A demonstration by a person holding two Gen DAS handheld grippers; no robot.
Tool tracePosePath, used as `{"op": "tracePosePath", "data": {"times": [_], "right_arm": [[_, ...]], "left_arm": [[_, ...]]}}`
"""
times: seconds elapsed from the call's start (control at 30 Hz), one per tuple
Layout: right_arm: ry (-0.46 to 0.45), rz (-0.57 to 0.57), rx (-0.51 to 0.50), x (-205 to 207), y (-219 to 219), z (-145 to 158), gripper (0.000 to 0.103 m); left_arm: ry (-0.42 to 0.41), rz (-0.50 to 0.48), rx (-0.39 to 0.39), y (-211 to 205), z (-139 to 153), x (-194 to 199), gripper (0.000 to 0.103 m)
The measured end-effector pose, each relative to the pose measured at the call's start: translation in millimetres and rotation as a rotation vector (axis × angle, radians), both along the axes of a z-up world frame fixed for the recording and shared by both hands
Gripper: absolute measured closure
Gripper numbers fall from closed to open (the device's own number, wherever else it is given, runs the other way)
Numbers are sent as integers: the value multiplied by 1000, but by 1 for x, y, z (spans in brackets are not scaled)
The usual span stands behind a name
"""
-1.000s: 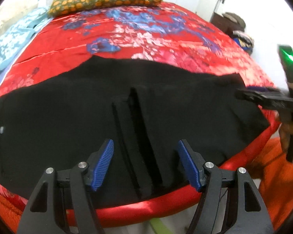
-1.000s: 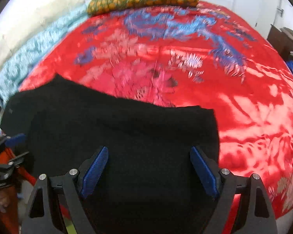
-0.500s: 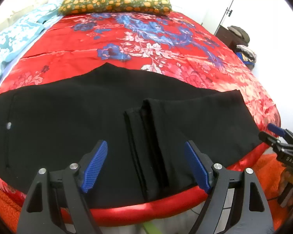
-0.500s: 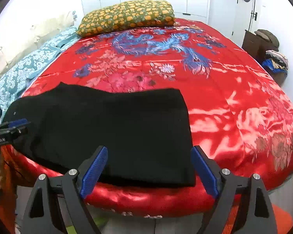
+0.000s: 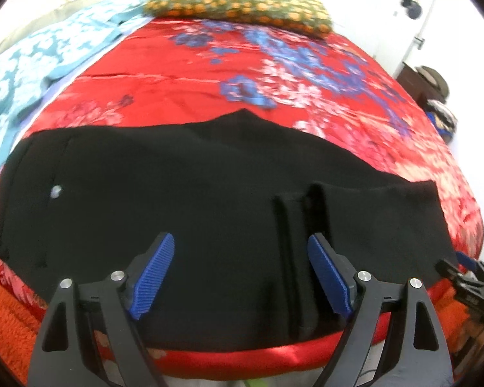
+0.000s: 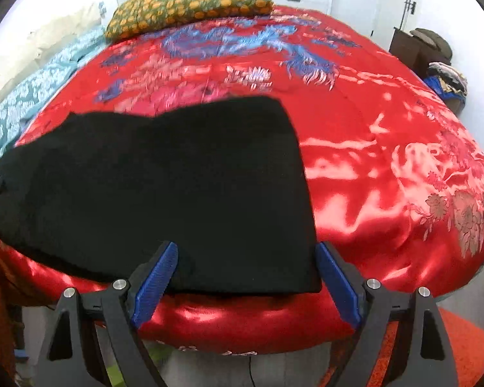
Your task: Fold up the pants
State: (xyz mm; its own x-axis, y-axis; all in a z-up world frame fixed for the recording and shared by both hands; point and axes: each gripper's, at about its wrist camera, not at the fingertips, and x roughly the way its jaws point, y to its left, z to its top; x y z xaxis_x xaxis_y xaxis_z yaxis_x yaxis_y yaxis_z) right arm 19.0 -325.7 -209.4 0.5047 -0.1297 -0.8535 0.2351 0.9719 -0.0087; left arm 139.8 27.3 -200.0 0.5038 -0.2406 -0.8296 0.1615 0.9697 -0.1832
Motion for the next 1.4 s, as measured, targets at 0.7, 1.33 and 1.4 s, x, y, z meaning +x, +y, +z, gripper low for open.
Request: {"op": "tracePosePath", "data": {"times": [0.7,1.33,1.4], "right_arm": [[-208,44,-101,-9,18,43,0],[-228,52,-42,-7,13,46,0],[-221,53,-29,-5,13,44,0]], "left_arm": [[56,93,107,11,-27,17,11],[-14,321,-21,134,41,37,6],[-26,395,-32,172,50,44,6]]}}
